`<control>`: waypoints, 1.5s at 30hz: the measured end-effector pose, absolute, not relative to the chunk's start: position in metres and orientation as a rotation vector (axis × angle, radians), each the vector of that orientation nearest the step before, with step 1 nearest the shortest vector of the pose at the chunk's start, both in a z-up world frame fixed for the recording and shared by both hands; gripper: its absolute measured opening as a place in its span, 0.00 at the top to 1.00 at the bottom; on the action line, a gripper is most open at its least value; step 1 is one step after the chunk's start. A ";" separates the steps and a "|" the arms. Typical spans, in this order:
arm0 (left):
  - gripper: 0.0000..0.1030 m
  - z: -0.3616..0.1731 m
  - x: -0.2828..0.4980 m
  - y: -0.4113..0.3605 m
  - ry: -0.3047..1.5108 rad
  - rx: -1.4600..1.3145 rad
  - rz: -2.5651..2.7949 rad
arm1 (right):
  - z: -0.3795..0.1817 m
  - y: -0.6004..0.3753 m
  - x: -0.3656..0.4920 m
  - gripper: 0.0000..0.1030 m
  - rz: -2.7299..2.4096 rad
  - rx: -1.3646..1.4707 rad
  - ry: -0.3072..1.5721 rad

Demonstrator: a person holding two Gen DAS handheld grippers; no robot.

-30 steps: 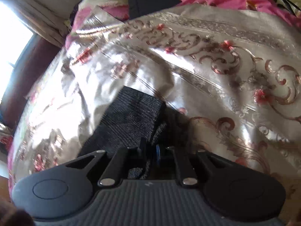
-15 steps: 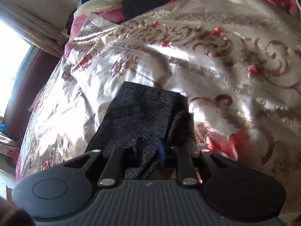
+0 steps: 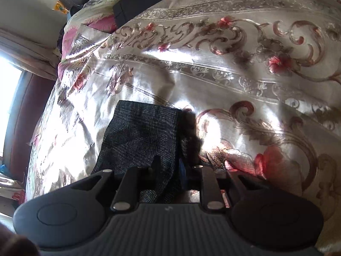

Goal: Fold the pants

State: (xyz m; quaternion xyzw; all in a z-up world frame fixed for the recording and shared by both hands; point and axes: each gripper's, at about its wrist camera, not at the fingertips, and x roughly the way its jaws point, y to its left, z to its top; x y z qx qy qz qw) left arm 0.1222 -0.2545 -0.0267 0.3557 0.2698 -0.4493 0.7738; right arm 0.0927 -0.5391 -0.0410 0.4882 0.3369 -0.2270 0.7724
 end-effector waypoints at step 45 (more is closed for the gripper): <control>0.46 -0.019 0.138 -0.262 0.584 0.771 -0.942 | -0.100 -0.534 0.079 0.94 -0.335 1.530 0.379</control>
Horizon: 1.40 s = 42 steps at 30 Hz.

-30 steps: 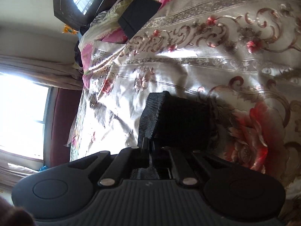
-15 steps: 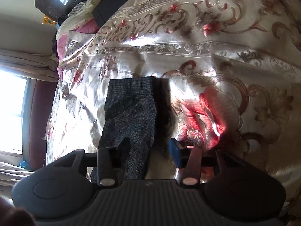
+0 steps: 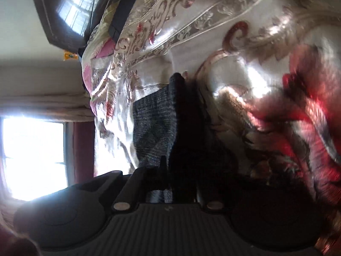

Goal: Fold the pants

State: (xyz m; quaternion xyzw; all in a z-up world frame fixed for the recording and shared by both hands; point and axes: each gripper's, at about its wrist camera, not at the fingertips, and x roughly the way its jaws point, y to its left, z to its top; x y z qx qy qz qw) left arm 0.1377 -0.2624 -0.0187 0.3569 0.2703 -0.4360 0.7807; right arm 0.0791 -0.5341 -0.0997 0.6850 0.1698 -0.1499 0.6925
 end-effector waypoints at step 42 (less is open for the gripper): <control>0.18 -0.038 0.180 -0.086 0.660 0.505 -0.485 | -0.002 -0.514 0.127 0.94 -0.358 0.966 0.481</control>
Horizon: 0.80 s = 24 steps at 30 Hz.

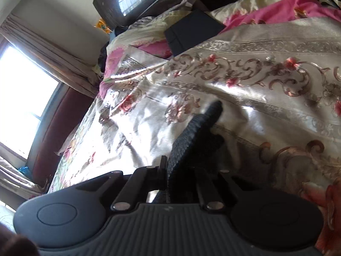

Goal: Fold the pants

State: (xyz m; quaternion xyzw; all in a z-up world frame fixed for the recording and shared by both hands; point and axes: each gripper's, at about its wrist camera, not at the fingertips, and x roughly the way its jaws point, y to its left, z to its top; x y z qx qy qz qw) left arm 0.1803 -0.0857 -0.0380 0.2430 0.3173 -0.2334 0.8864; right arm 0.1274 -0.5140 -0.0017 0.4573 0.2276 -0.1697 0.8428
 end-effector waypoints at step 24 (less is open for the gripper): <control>0.17 -0.021 0.047 0.017 0.503 0.406 -0.243 | 0.042 -0.042 0.180 0.94 0.490 0.119 0.632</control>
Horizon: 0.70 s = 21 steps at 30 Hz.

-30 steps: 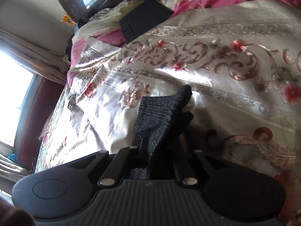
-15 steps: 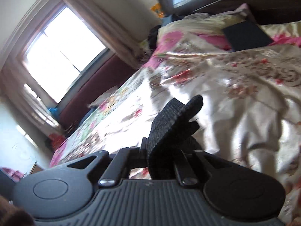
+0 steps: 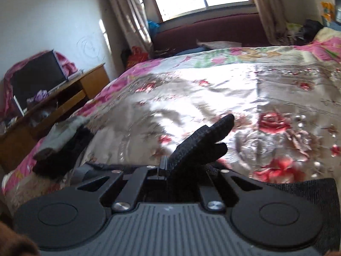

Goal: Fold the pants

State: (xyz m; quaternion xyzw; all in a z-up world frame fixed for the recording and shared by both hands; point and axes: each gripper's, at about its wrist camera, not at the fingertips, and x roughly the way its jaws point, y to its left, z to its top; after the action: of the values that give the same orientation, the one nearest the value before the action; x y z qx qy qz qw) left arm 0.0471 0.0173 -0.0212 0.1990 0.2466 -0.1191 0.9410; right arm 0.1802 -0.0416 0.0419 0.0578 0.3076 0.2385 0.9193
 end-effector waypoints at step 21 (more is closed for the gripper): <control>0.07 -0.041 0.052 0.111 0.573 0.092 -0.201 | -0.004 0.150 0.127 0.94 0.657 -0.579 0.480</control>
State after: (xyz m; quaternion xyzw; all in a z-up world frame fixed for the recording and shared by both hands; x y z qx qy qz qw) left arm 0.0518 0.1112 -0.0410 0.0452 0.2820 -0.0991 0.9532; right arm 0.1268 0.1502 -0.0036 -0.2777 0.2301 0.3149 0.8779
